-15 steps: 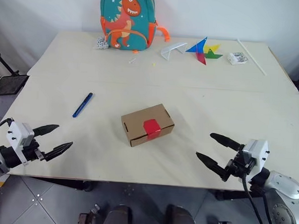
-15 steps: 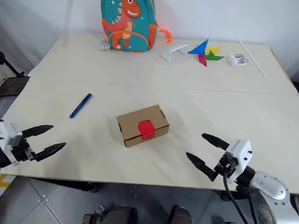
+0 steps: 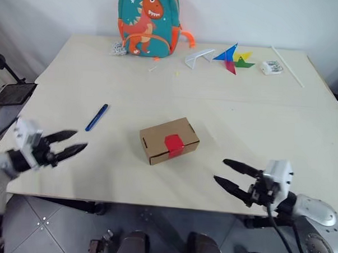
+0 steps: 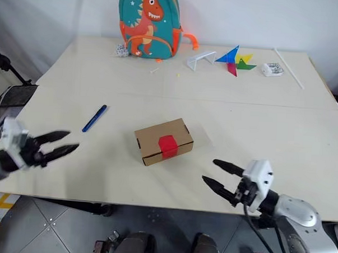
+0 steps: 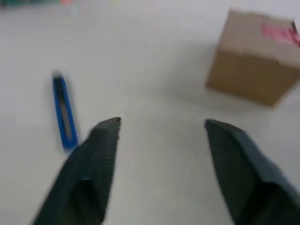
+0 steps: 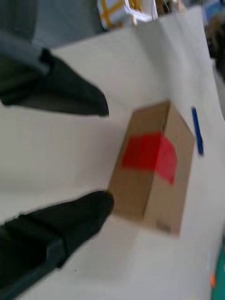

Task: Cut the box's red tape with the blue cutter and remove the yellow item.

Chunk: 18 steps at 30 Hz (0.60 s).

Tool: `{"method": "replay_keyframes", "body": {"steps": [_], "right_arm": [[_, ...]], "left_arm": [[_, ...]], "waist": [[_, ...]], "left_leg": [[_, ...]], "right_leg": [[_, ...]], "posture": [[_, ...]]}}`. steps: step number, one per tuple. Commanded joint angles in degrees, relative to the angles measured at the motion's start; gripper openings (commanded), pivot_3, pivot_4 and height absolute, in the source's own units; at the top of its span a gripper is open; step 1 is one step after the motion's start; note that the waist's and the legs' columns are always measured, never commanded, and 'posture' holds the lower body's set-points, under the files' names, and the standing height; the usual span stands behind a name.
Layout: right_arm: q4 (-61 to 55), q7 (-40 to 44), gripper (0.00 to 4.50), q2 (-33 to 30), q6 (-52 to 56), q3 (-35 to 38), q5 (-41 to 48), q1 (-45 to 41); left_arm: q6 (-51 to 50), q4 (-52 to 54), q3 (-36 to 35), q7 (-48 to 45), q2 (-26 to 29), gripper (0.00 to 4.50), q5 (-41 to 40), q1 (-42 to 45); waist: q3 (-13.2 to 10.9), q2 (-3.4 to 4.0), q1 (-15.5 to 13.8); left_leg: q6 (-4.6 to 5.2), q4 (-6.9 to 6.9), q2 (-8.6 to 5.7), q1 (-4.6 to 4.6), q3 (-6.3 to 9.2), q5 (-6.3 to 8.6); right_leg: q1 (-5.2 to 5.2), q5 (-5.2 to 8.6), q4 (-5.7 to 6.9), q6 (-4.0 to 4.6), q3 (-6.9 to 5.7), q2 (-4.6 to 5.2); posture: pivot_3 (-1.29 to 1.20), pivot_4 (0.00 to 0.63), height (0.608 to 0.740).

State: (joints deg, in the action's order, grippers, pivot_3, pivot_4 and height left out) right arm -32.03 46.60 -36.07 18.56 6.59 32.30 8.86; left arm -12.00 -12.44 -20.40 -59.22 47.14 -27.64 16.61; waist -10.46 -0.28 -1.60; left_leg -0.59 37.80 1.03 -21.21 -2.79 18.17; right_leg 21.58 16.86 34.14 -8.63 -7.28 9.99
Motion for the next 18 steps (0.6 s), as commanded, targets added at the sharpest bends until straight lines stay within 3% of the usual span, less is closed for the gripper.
{"method": "replay_keyframes", "body": {"steps": [1, 5, 7, 14, 18], "right_arm": [[-1.03, -2.71, 1.49, -0.21, 3.20, -4.12, -2.95, -2.73], [1.58, -5.24, 0.11, 1.13, 5.59, -9.75, -7.36, -7.06], [2.99, -6.36, 0.00, 2.23, 8.32, -12.47, -8.31, -9.69], [8.53, -10.50, 0.00, 7.20, 15.09, -17.95, -11.85, -19.39], [12.28, -13.67, 0.00, 9.90, 18.43, -17.34, -13.23, -23.89]], "left_arm": [[1.87, -5.84, 5.13, 0.79, -0.53, 1.74, 4.77, 7.98], [5.56, -14.74, 10.62, 2.71, -5.03, 0.52, 9.52, 18.21], [7.07, -18.57, 14.10, 2.82, -8.78, 0.02, 12.02, 21.80], [9.14, -26.24, 20.39, 3.57, -17.55, 0.02, 16.93, 28.03], [6.42, -24.33, 21.95, 0.74, -19.01, 0.02, 16.55, 27.29]], "waist": [[0.01, -0.02, 0.18], [0.03, -0.06, 0.40], [0.04, -0.08, 0.34], [0.01, -0.18, 0.42], [0.02, -0.19, 0.48]], "left_leg": [[0.02, 0.07, 0.00, -0.03, -0.02, 0.01], [0.04, 0.15, 0.02, -0.02, -0.10, 0.03], [0.04, 0.15, 0.03, -0.05, -0.10, 0.03], [0.04, 0.23, 0.03, -0.14, -0.13, 0.05], [0.04, 0.30, 0.03, -0.21, -0.12, 0.05]], "right_leg": [[0.01, -0.02, 0.02, 0.00, 0.02, 0.00], [0.07, -0.03, 0.11, -0.01, 0.09, -0.03], [0.10, -0.04, 0.11, -0.01, 0.08, -0.06], [0.16, -0.05, 0.10, -0.04, 0.07, -0.07], [0.18, -0.06, 0.10, -0.05, 0.07, -0.07]], "posture": [[0.00, 0.150, 0.740], [0.00, 0.150, 0.740], [0.00, 0.150, 0.740], [0.00, 0.150, 0.740], [0.00, 0.150, 0.740]]}}
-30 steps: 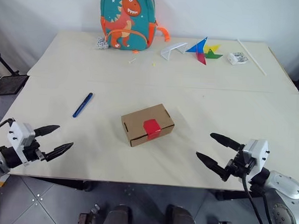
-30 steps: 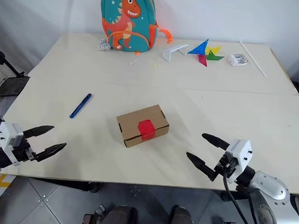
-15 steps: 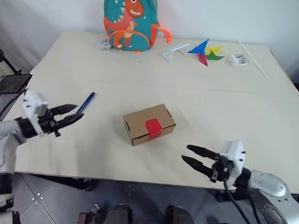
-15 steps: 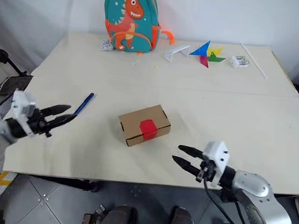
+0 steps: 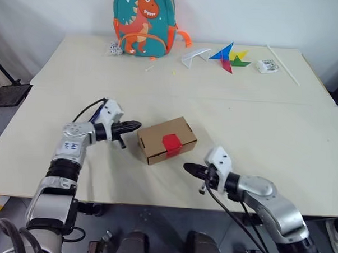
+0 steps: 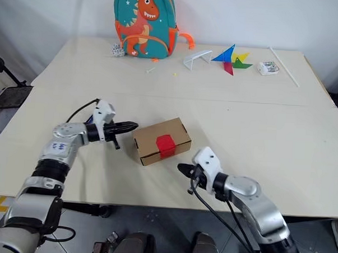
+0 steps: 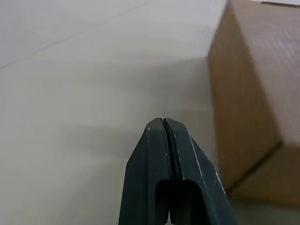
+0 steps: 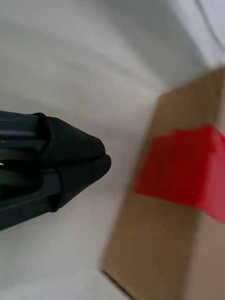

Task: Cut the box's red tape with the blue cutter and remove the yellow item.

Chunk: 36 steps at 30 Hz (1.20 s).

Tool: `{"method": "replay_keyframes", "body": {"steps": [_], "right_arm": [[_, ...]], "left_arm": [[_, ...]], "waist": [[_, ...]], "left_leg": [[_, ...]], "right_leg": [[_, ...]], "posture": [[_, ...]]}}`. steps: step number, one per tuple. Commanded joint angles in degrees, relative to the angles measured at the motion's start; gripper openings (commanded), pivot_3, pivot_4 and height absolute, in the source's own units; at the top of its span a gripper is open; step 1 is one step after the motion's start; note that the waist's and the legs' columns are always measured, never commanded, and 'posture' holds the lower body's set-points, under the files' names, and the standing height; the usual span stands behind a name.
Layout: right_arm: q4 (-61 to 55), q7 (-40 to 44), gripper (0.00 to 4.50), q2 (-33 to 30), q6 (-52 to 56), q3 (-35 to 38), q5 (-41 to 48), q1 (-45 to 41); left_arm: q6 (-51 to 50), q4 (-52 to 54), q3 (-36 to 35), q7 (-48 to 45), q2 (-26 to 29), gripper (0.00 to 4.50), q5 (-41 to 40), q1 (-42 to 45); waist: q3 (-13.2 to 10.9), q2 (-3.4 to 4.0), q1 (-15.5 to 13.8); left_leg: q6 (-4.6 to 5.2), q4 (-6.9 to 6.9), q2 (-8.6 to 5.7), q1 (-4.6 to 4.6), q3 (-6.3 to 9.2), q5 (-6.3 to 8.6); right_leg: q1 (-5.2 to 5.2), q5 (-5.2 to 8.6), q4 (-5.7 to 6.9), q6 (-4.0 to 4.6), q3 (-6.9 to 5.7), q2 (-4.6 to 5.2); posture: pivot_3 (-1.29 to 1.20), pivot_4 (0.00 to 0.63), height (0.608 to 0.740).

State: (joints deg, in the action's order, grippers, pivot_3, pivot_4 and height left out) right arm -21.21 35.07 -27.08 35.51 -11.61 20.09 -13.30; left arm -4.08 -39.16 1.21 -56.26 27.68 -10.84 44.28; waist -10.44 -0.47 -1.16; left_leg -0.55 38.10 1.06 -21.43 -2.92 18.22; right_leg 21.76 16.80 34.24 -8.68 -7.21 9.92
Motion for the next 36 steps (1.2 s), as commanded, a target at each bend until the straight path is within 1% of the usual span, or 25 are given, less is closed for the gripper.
{"method": "replay_keyframes", "body": {"steps": [1, 5, 7, 9, 12, 16, 19, 21, 23, 25, 30, 34, 36], "right_arm": [[2.66, -3.01, 0.00, 1.11, 1.89, 1.66, -1.50, -2.93], [5.01, -3.95, 0.00, 1.16, 2.08, 3.64, -2.05, -5.32], [6.04, -3.06, 0.00, 0.83, 1.35, 4.00, -2.04, -6.16], [8.00, -2.04, 0.00, 0.79, 0.38, 4.42, -2.05, -7.73], [11.48, -0.30, 0.00, 0.70, -1.11, 4.25, -2.48, -10.24], [18.48, 3.24, 0.00, 1.76, -4.25, 3.23, -2.80, -15.08], [25.33, 5.41, 0.00, 2.38, -8.93, 2.79, -4.65, -18.68], [29.95, 7.08, 0.00, 2.06, -13.89, 2.77, -6.52, -20.65], [33.27, 8.50, 0.00, 1.04, -18.67, 3.15, -8.27, -21.98], [34.47, 9.75, 0.00, -0.14, -20.55, 4.19, -8.77, -22.60], [32.39, 13.06, 0.00, -4.08, -21.99, 7.97, -6.98, -21.23], [28.11, 17.12, 0.00, -8.62, -19.28, 10.01, -5.02, -17.37], [23.41, 19.98, 0.00, -9.39, -15.10, 8.75, -2.55, -13.59]], "left_arm": [[-2.69, 5.16, 0.64, -4.69, 0.91, 0.02, -1.45, -2.06], [-8.88, 16.55, 0.26, -10.84, 3.00, 0.02, -5.92, -7.78], [-11.64, 21.53, -0.36, -11.46, 3.94, 0.02, -7.49, -10.78], [-15.16, 27.15, -0.70, -10.85, 4.90, 0.02, -8.78, -14.34], [-18.81, 33.66, -1.21, -8.83, 4.83, 0.02, -10.48, -18.27], [-23.42, 41.20, -0.98, -4.02, 2.22, 0.02, -12.48, -22.51], [-25.40, 43.37, -0.34, -0.52, -0.24, 0.02, -12.76, -24.00], [-26.03, 44.16, 0.21, 1.05, -1.69, 0.02, -12.85, -24.64], [-26.45, 44.90, 0.69, 1.82, -2.26, 0.02, -12.77, -25.18], [-26.72, 45.27, 0.68, 2.20, -2.11, 0.02, -12.75, -25.37], [-27.87, 46.09, -0.45, 1.71, -0.43, 0.02, -14.05, -25.78], [-28.56, 46.30, 0.30, 0.24, 1.05, 0.02, -15.10, -26.18], [-26.64, 44.96, 1.01, 0.01, -0.41, 0.02, -15.05, -25.65]], "waist": [[0.00, 0.00, 0.19], [0.00, 0.00, 0.98], [0.00, 0.00, 1.24], [0.00, 0.00, 1.29], [0.00, 0.00, 1.37], [0.00, 0.00, 1.37], [0.00, 0.00, 1.29], [0.00, 0.00, 1.28], [0.00, 0.00, 1.32], [0.00, 0.00, 1.29], [0.00, 0.00, 1.33], [0.00, 0.00, 1.10], [0.00, 0.00, 1.09]], "left_leg": [[0.00, -0.01, 0.00, 0.00, 0.00, 0.00], [-0.02, -0.05, 0.04, -0.05, -0.01, 0.01], [-0.02, -0.06, 0.05, -0.11, 0.01, 0.01], [-0.03, -0.05, 0.06, -0.12, 0.00, 0.01], [-0.02, -0.02, 0.06, -0.11, -0.02, 0.02], [-0.02, 0.03, 0.06, -0.10, -0.05, 0.02], [-0.02, 0.07, 0.07, -0.10, -0.04, 0.02], [-0.02, 0.07, 0.06, -0.09, -0.05, 0.02], [-0.02, 0.06, 0.06, -0.09, -0.07, 0.02], [-0.02, 0.04, 0.06, -0.10, -0.07, 0.02], [-0.02, 0.04, 0.06, -0.10, -0.10, 0.01], [-0.03, 0.04, 0.07, -0.10, -0.10, 0.02], [-0.03, 0.04, 0.07, -0.10, -0.11, 0.02]], "right_leg": [[0.00, 0.00, 0.00, 0.00, 0.00, 0.00], [0.13, 0.00, 0.07, 0.00, 0.00, 0.00], [0.24, 0.00, 0.19, 0.00, 0.00, 0.00], [0.27, 0.00, 0.25, 0.00, 0.01, 0.00], [0.27, 0.00, 0.25, 0.00, 0.10, 0.00], [0.27, 0.00, 0.29, 0.00, 0.17, 0.00], [0.27, 0.00, 0.31, 0.00, 0.18, 0.00], [0.27, 0.00, 0.33, 0.00, 0.19, 0.00], [0.28, 0.00, 0.32, 0.01, 0.20, 0.00], [0.31, 0.00, 0.33, 0.01, 0.19, 0.00], [0.33, 0.00, 0.33, 0.01, 0.21, 0.00], [0.32, 0.00, 0.32, 0.01, 0.22, 0.00], [0.31, 0.00, 0.27, 0.01, 0.22, 0.00]], "posture": [[0.00, 0.150, 0.740], [0.00, 0.150, 0.740], [0.00, 0.150, 0.740], [0.00, 0.150, 0.740], [0.00, 0.150, 0.740], [0.00, 0.150, 0.740], [0.00, 0.150, 0.740], [0.00, 0.150, 0.740], [0.00, 0.150, 0.740], [0.00, 0.150, 0.740], [0.00, 0.150, 0.740], [0.00, 0.150, 0.740], [0.00, 0.150, 0.740]]}}
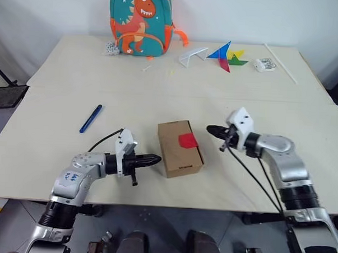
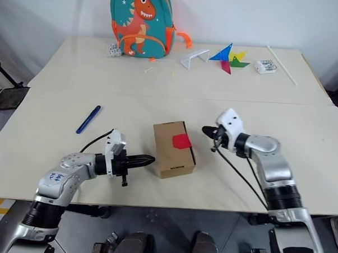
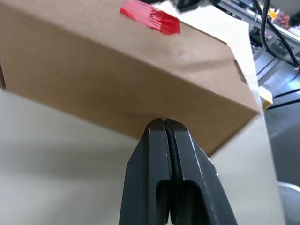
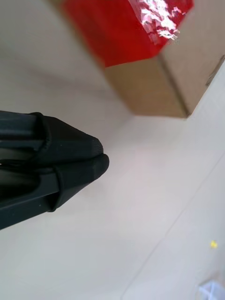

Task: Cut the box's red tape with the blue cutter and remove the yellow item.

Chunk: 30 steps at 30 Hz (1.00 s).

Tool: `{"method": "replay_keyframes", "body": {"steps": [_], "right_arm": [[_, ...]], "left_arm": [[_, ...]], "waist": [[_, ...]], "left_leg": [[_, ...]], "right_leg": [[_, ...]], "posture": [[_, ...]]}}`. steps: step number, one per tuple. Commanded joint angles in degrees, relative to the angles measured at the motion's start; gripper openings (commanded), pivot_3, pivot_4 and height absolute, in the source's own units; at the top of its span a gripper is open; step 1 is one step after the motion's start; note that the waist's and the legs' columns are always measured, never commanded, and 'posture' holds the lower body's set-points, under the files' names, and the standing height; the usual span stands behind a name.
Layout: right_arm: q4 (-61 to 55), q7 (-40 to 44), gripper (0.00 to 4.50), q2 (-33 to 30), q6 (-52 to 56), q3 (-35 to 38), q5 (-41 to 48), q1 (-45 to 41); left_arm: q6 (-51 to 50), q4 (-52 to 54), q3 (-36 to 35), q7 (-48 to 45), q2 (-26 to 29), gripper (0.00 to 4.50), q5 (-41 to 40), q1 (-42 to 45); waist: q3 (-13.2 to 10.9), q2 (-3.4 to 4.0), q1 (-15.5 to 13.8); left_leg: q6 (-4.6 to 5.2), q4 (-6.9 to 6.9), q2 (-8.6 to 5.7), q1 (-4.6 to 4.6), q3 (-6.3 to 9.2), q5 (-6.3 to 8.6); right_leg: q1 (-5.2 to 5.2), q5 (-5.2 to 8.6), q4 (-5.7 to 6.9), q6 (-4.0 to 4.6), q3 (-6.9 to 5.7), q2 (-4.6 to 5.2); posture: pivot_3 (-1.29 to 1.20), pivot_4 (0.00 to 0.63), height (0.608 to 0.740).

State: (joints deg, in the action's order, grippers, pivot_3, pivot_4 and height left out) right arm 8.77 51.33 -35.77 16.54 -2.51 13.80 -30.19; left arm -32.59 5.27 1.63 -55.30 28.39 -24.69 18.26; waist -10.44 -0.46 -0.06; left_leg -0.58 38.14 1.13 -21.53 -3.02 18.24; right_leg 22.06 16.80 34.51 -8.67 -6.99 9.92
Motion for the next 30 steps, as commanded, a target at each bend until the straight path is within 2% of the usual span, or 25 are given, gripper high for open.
{"method": "replay_keyframes", "body": {"steps": [1, 5, 12, 19, 24, 30], "right_arm": [[-7.66, 4.10, 0.00, -0.27, 4.80, -1.03, 4.02, 4.19], [-7.00, 2.97, 0.00, 2.02, 6.01, -2.51, 2.79, 3.14], [-0.63, 3.46, 0.00, 4.71, 3.47, -4.35, 0.26, -1.66], [2.94, 4.83, 0.00, 3.91, 1.25, -2.82, -0.63, -3.53], [1.57, 5.71, 0.00, 2.78, -2.73, 2.51, 2.22, -2.43], [-3.38, 11.02, 0.00, -1.63, -5.95, 9.95, 8.13, 3.62]], "left_arm": [[2.67, 0.27, 1.98, -1.67, -1.32, 0.02, -0.44, 0.65], [4.60, -0.55, 5.63, -0.12, -2.83, 0.02, 2.70, 1.95], [4.76, -1.45, 8.06, 1.00, -5.07, 0.02, 3.41, 3.37], [5.02, -0.73, 7.49, 1.13, -4.37, 0.02, 3.67, 2.74], [4.78, 1.48, 3.59, 0.05, -0.54, 0.02, 1.86, 0.04], [6.98, 4.30, -7.63, -1.76, 6.99, 0.02, -1.75, -8.72]], "waist": [[0.00, 0.00, 0.00], [0.00, 0.00, 0.28], [0.00, 0.00, -0.01], [0.00, 0.00, 0.11], [0.00, 0.00, 0.15], [0.00, 0.00, 0.15]], "left_leg": [[0.00, 0.00, 0.00, 0.00, 0.00, 0.00], [0.01, 0.04, 0.00, 0.02, -0.17, 0.00], [0.01, 0.10, 0.01, 0.04, -0.18, -0.01], [0.01, 0.07, 0.01, 0.03, -0.18, -0.01], [0.01, 0.06, 0.01, 0.03, -0.19, 0.00], [-0.01, -0.05, 0.07, 0.03, -0.20, 0.01]], "right_leg": [[-0.02, 0.00, -0.01, 0.00, -0.01, 0.00], [0.00, -0.01, -0.04, 0.02, 0.13, 0.00], [0.01, -0.04, 0.00, 0.06, 0.16, -0.01], [0.01, -0.04, -0.02, 0.05, 0.15, -0.01], [0.02, -0.04, -0.03, 0.05, 0.16, -0.01], [0.11, -0.04, -0.03, 0.05, 0.15, -0.03]], "posture": [[0.00, 0.150, 0.740], [0.00, 0.150, 0.740], [0.00, 0.150, 0.740], [0.00, 0.150, 0.740], [0.00, 0.150, 0.740], [0.00, 0.150, 0.740]]}}
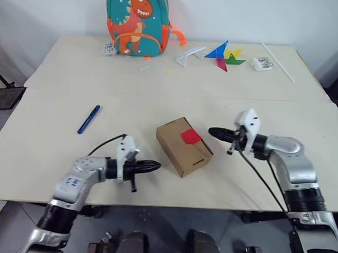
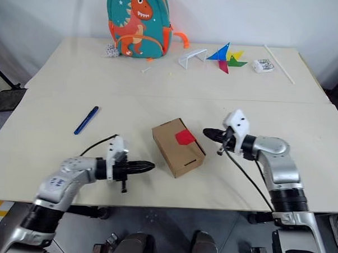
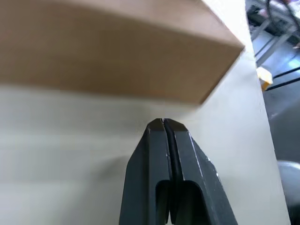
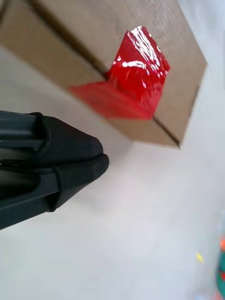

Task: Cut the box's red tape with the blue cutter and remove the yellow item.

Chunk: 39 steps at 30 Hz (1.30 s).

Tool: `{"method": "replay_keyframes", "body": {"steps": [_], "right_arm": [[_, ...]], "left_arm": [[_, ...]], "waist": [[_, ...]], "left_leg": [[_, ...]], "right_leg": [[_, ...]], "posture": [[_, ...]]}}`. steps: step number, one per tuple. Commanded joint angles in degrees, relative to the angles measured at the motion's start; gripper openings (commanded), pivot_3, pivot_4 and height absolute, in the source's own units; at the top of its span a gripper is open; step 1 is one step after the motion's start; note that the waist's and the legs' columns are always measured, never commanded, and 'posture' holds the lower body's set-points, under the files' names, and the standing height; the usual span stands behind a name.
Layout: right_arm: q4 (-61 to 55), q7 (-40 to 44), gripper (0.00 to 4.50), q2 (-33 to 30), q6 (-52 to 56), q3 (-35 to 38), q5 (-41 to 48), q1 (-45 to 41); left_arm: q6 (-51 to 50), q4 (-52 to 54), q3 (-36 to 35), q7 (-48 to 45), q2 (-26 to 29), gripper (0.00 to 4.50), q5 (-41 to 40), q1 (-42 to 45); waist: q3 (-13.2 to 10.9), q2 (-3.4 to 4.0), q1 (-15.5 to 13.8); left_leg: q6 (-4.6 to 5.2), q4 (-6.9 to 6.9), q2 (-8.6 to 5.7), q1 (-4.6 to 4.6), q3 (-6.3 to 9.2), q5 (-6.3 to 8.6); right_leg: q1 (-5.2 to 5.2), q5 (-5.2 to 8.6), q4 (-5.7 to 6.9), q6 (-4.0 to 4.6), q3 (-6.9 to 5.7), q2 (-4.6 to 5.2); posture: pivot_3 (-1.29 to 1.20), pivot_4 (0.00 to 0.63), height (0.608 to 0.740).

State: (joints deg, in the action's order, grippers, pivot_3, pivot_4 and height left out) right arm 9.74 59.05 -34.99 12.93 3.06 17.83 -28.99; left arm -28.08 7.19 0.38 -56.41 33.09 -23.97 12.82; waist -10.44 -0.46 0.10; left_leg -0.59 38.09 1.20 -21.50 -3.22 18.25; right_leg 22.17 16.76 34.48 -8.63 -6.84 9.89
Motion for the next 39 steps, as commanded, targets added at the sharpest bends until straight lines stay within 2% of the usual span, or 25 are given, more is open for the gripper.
{"method": "replay_keyframes", "body": {"steps": [1, 4, 5, 9, 12, 15, 17, 19, 23, 27, 32, 39], "right_arm": [[-6.39, 4.73, 0.00, -3.51, 0.13, 6.48, 7.25, 4.38], [-14.96, 8.46, 0.60, -6.04, 6.93, 11.50, 16.84, 11.39], [-17.11, 7.47, 0.94, -4.87, 3.84, 12.47, 16.82, 12.48], [-30.52, 2.14, 2.28, -1.58, 3.84, 14.91, 21.30, 19.01], [-33.50, -1.01, 3.37, -0.06, 2.87, 14.50, 20.73, 20.42], [-34.14, -0.50, 4.43, 1.13, -0.98, 12.19, 18.43, 20.84], [-34.70, 1.44, 4.50, 2.60, -3.40, 11.02, 19.61, 21.06], [-35.68, 2.60, 4.50, 1.93, -0.55, 10.75, 23.73, 21.19], [-35.73, 4.45, 4.50, 0.61, -2.24, 10.43, 23.49, 19.82], [-34.66, 3.80, 4.50, 0.16, -1.18, 10.30, 23.61, 18.29], [-34.69, 3.11, 4.50, 0.66, -0.43, 8.81, 23.57, 17.91], [-35.83, 1.15, 4.50, 1.44, -0.04, 7.10, 23.69, 17.93]], "left_arm": [[4.21, 1.18, -10.41, -0.04, 3.44, 0.02, -2.64, -5.20], [8.23, -3.90, -23.08, 2.42, 5.32, 0.62, -4.88, -9.03], [8.95, -5.12, -26.35, 2.88, 5.69, 0.91, -5.89, -9.89], [14.93, -16.18, -38.98, 5.29, 7.78, 2.14, -5.16, -14.99], [16.20, -20.02, -41.52, 5.74, 8.29, 3.10, -5.01, -17.22], [15.65, -21.56, -42.62, 6.34, 8.35, 4.03, -5.83, -17.91], [14.40, -20.81, -42.20, 6.92, 8.09, 4.48, -6.54, -17.52], [12.42, -17.67, -40.00, 8.03, 7.55, 4.48, -6.98, -16.60], [8.80, -15.74, -35.49, 12.05, 8.85, 4.48, -4.98, -11.21], [0.84, -16.68, -27.05, 19.21, 11.72, 4.48, 0.39, -0.91], [-6.49, -24.76, -17.58, 23.83, 12.89, 4.48, 6.09, 14.37], [-9.84, -36.86, -8.81, 25.72, 11.80, 4.48, 12.75, 26.99]], "waist": [[0.00, 0.00, -0.03], [0.00, 0.00, -0.16], [-0.01, 0.00, -0.16], [0.00, 0.02, 0.19], [0.00, 0.00, 0.09], [0.05, -0.10, -0.52], [0.09, -0.17, -0.94], [0.09, -0.16, -1.08], [0.09, -0.18, -1.49], [0.09, -0.20, -1.57], [0.10, -0.23, -1.47], [0.06, -0.30, -0.59]], "left_leg": [[0.00, 0.00, 0.00, -0.01, 0.00, 0.00], [-0.05, -0.04, 0.07, -0.02, 0.02, 0.04], [-0.05, -0.03, 0.14, -0.01, 0.02, 0.08], [-0.07, -0.02, 0.30, 0.14, -0.25, 0.20], [-0.10, -0.02, 0.47, 0.26, -0.44, 0.35], [0.00, 0.07, 0.48, 0.22, -0.52, 0.41], [-0.02, 0.07, 0.50, 0.21, -0.51, 0.43], [-0.05, 0.06, 0.51, 0.21, -0.53, 0.44], [-0.05, 0.07, 0.52, 0.20, -0.55, 0.46], [-0.05, 0.07, 0.50, 0.20, -0.62, 0.46], [-0.07, 0.06, 0.49, 0.20, -0.69, 0.47], [-0.13, 0.00, 0.51, 0.21, -0.89, 0.53]], "right_leg": [[0.00, 0.00, 0.00, 0.00, 0.00, 0.00], [0.00, 0.00, -0.04, 0.00, -0.03, -0.06], [0.00, 0.00, -0.06, 0.01, -0.05, -0.12], [-0.03, -0.02, -0.14, 0.08, 0.04, -0.21], [0.01, -0.06, -0.11, 0.15, 0.04, -0.34], [0.05, -0.06, -0.11, 0.16, 0.09, -0.33], [0.10, -0.07, -0.06, 0.18, 0.09, -0.33], [0.17, -0.08, 0.04, 0.19, 0.11, -0.34], [0.21, -0.08, 0.11, 0.19, 0.12, -0.34], [0.25, -0.08, 0.18, 0.19, 0.14, -0.35], [0.34, -0.09, 0.28, 0.19, 0.13, -0.37], [0.45, -0.09, 0.27, 0.18, 0.02, -0.38]], "posture": [[0.00, 0.150, 0.740], [0.00, 0.150, 0.740], [0.00, 0.150, 0.740], [0.00, 0.150, 0.740], [0.00, 0.150, 0.740], [0.00, 0.150, 0.740], [0.00, 0.150, 0.740], [0.00, 0.150, 0.740], [0.00, 0.150, 0.740], [0.00, 0.150, 0.740], [0.00, 0.150, 0.740], [0.00, 0.150, 0.740]]}}
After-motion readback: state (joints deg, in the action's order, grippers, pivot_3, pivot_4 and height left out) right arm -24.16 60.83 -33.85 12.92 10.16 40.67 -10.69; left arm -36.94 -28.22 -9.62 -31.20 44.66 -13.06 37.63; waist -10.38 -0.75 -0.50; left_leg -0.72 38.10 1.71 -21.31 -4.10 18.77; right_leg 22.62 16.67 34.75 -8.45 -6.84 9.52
